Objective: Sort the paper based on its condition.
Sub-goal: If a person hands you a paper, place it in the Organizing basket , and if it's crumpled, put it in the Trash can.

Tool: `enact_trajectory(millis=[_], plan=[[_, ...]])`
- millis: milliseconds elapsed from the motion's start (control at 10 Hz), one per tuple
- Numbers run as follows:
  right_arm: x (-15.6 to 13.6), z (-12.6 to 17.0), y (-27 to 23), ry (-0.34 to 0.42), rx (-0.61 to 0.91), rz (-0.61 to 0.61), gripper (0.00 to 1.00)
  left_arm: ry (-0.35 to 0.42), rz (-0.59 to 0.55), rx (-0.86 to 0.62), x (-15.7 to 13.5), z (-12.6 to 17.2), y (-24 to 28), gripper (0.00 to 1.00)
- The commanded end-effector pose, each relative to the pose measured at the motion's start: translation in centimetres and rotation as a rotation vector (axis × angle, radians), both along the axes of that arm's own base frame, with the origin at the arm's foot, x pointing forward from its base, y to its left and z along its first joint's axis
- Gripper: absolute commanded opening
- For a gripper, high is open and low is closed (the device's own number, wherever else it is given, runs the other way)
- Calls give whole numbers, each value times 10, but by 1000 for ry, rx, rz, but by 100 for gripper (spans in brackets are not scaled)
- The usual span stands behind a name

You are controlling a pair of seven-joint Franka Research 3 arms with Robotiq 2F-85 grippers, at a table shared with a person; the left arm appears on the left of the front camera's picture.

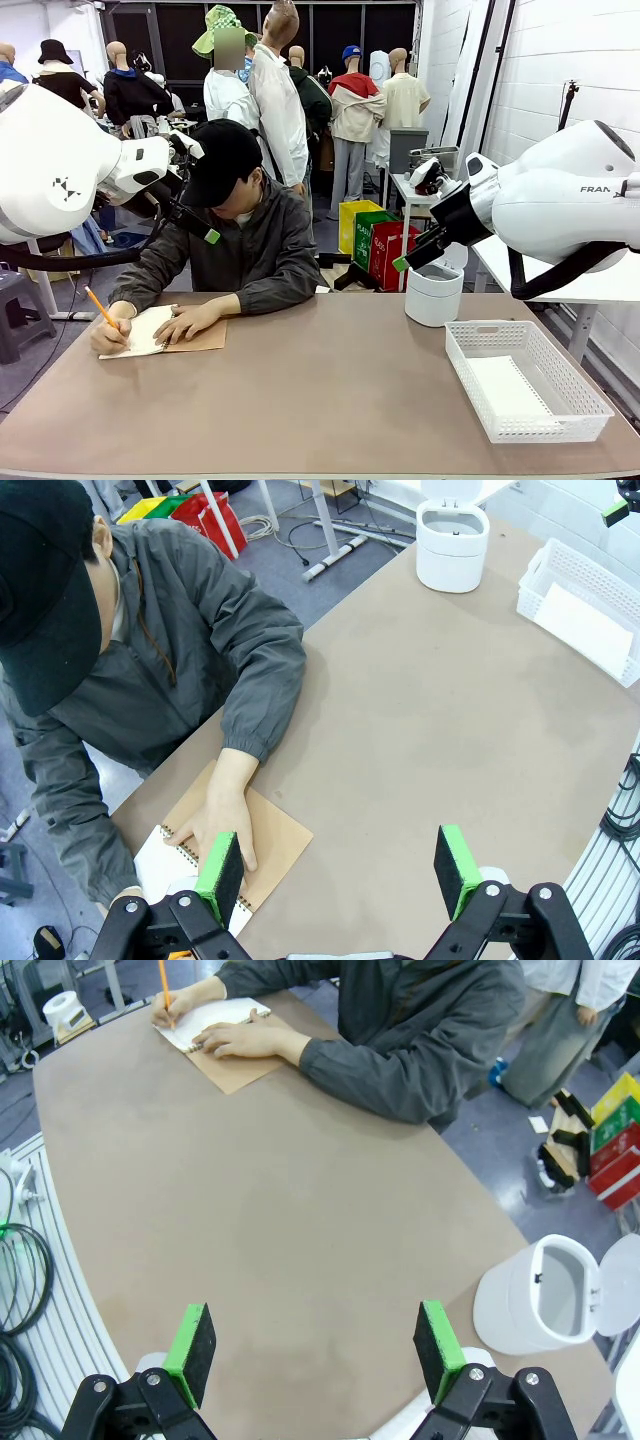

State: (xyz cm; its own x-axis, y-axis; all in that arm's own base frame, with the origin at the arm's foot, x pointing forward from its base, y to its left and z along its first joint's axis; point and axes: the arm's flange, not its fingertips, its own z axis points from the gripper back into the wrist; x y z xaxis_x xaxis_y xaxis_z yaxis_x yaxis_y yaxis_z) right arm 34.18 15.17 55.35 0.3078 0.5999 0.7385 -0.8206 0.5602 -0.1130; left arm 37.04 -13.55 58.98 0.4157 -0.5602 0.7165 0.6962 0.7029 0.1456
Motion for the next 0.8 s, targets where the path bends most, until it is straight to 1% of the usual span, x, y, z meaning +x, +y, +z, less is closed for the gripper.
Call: enact_trajectory(millis=[0,700], plan=[[1,-2,-1,7,8,6,100,6,12,-6,0,0,0,100],[1,-2,-1,7,8,6,100,6,12,-6,0,0,0,100]])
